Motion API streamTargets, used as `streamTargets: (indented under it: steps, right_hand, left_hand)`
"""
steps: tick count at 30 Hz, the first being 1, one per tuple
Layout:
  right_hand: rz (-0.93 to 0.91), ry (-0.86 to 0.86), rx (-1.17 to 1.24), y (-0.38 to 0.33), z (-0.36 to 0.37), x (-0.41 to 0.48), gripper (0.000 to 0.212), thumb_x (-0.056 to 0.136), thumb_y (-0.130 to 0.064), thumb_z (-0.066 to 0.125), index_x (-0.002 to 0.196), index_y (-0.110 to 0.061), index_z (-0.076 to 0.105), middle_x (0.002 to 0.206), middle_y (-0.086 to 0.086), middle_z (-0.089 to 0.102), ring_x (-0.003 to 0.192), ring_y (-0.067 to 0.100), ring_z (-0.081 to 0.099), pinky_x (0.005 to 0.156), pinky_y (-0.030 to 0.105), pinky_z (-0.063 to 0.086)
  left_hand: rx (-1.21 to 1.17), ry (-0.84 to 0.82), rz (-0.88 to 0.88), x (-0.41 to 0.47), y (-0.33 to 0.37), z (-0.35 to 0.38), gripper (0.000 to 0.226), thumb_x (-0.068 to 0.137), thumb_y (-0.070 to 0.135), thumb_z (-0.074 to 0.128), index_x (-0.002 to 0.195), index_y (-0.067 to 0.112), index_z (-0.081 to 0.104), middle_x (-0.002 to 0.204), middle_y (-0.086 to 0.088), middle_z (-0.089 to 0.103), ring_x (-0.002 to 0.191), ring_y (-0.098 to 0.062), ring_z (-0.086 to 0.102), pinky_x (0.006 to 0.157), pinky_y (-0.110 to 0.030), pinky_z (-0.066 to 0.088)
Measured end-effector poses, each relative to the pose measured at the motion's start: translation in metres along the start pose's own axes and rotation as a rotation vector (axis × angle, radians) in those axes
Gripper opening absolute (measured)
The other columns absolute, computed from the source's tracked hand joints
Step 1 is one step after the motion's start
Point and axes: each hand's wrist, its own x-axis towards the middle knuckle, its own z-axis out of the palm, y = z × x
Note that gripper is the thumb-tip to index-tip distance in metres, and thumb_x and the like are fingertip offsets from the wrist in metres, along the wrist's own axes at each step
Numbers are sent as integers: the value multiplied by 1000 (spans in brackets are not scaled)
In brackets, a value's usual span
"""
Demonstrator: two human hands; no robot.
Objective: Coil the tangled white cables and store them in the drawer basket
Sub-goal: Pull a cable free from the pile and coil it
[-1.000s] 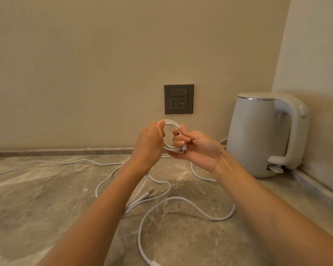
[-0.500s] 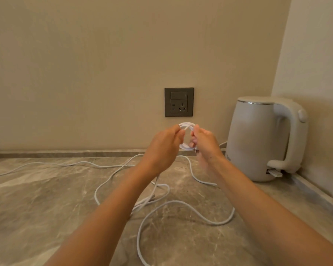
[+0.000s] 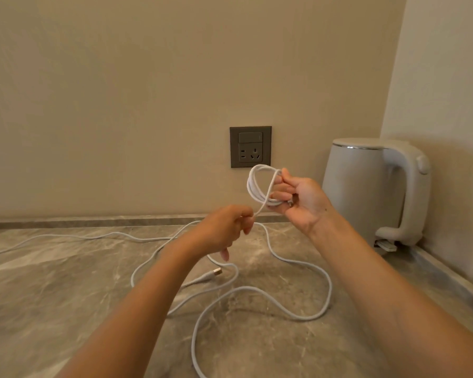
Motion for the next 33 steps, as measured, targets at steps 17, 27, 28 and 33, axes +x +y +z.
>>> streamTargets:
  steps: [17,27,28,33]
  right_hand:
    - [508,-356,-860,1,-3,-11,28,90,-21,41,68,-5,46,46,-8,27,37,-1,22,37,9,17]
    - [564,-289,-1137,11,1,-12,39,101,-14,32,64,-7,45,41,-8,25,34,0,18,36,12,15]
    - [565,-279,-1151,11,1,-12,40,101,-15,32,64,-7,44,40,-8,25,33,0,18,35,11,16]
    - [592,-214,-1218,17,5,-12,41,101,-17,34,63,-7,46,38,-8,25,30,2,22,31,13,24]
  left_hand:
    - [51,39,-269,-4,1,-12,39,95,19,46,58,8,44,54,-4,38,47,-16,30,44,-21,25]
    - [-277,130,-354,-5,10,-10,41,98,14,38,57,11,41,51,-1,26,43,-11,18,35,-15,15]
    - [-292,146,-353,-5,10,-11,41,98,13,39,57,10,41,51,-2,26,42,-11,19,35,-15,15]
    - [-370,203,-347,-5,10,-15,39,96,9,40,57,8,43,52,-3,29,23,-5,19,31,-9,15]
